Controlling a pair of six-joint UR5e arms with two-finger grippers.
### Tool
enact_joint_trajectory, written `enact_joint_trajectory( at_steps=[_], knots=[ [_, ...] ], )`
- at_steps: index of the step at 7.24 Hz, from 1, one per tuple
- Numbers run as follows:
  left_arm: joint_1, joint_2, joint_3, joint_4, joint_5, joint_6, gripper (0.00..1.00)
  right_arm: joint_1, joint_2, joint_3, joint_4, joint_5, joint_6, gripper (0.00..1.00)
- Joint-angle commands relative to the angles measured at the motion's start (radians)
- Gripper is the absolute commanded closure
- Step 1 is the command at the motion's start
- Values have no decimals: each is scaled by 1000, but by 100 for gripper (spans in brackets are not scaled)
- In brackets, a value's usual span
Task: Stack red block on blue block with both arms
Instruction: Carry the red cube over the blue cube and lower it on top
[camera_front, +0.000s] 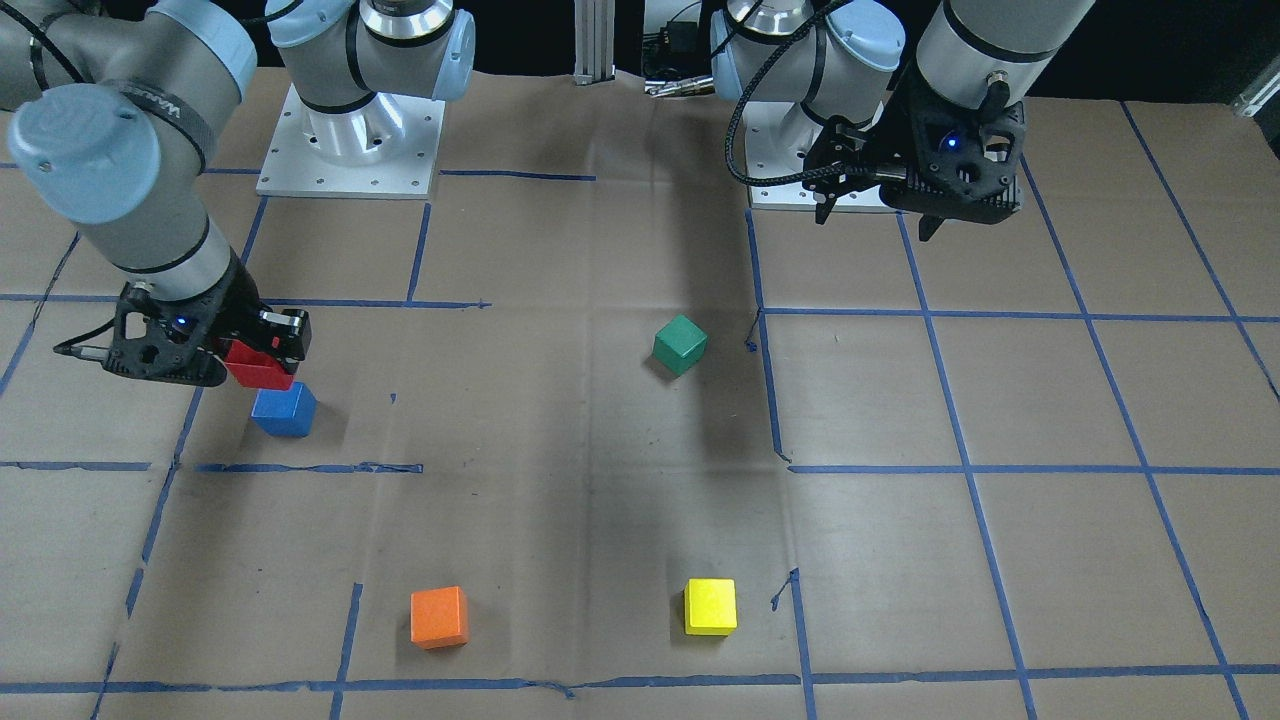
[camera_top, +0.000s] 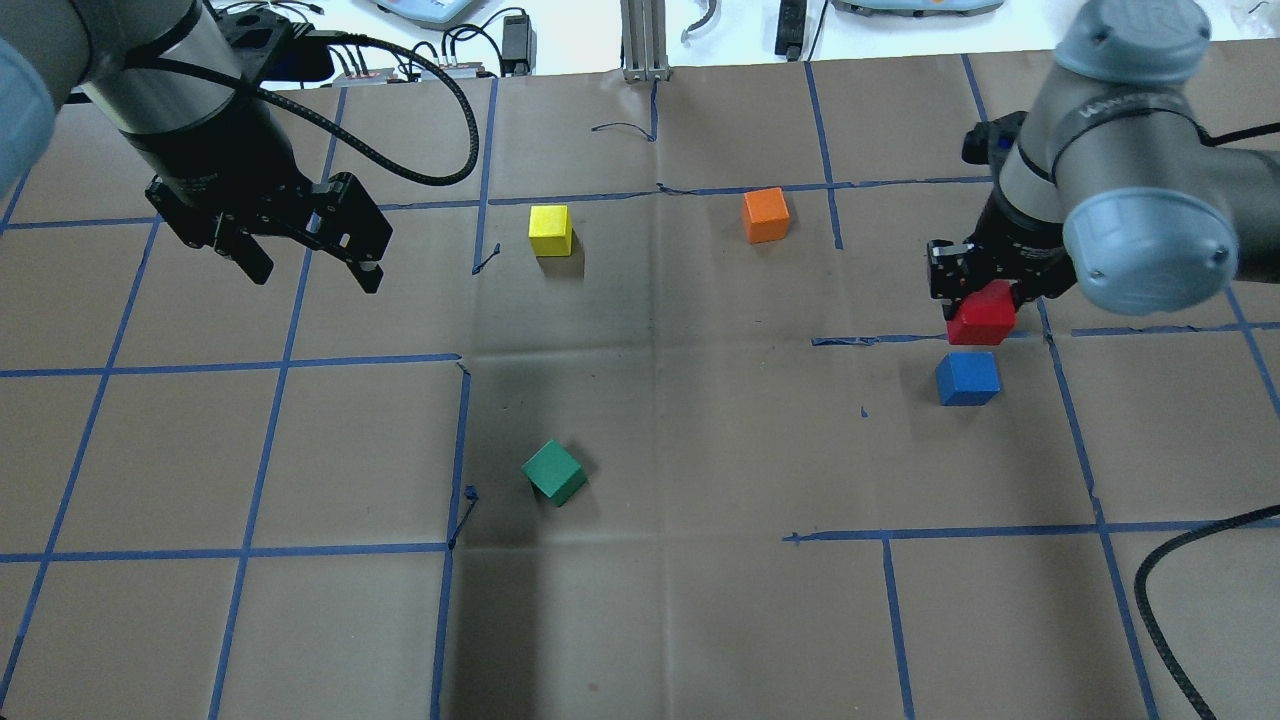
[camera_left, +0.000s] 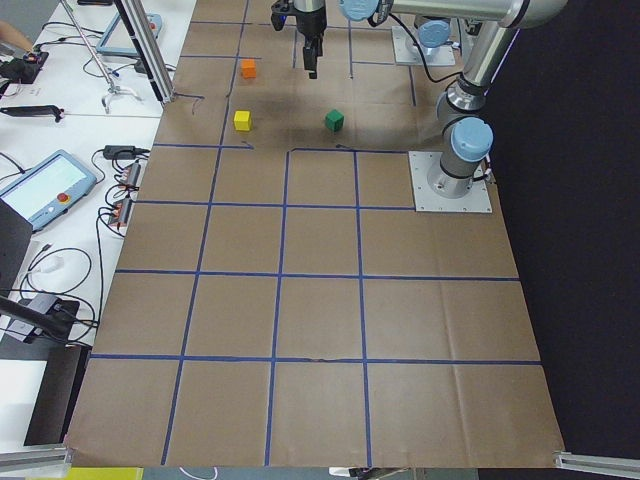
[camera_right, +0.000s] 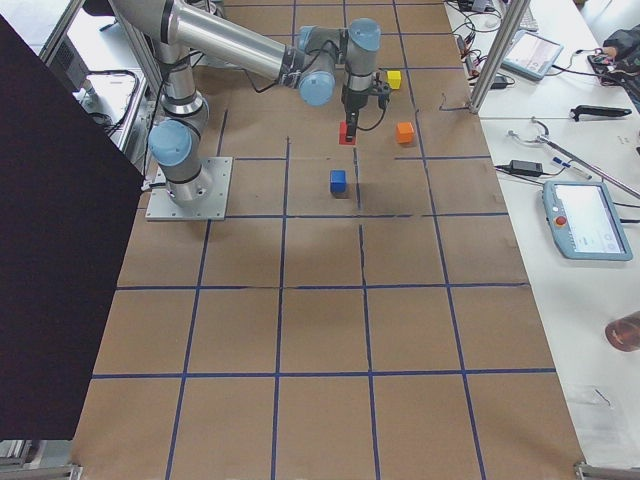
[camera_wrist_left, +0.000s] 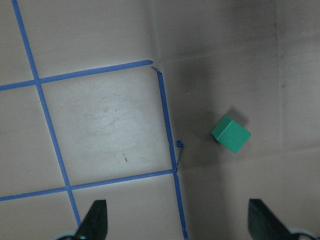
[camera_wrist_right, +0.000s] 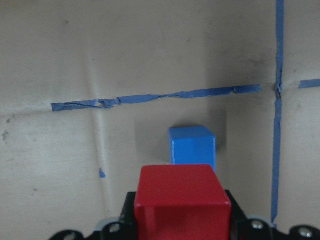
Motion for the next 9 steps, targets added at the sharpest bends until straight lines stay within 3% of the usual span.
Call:
enact_joint_trajectory(
  at_steps=[1, 3, 5, 9],
  knots=[
    [0, 0, 0, 0, 5, 0, 0, -58, -25, 57, -35, 15, -57, 94],
    [0, 3, 2, 0, 13, 3, 0, -60, -1, 76, -94, 16, -96, 94],
    [-5, 12, -2, -4, 13, -1, 0, -60, 57, 130, -266, 18, -94, 93],
    [-5, 14, -2, -15, 16, 3, 0, -58, 93, 140, -274, 50, -98, 93]
  ],
)
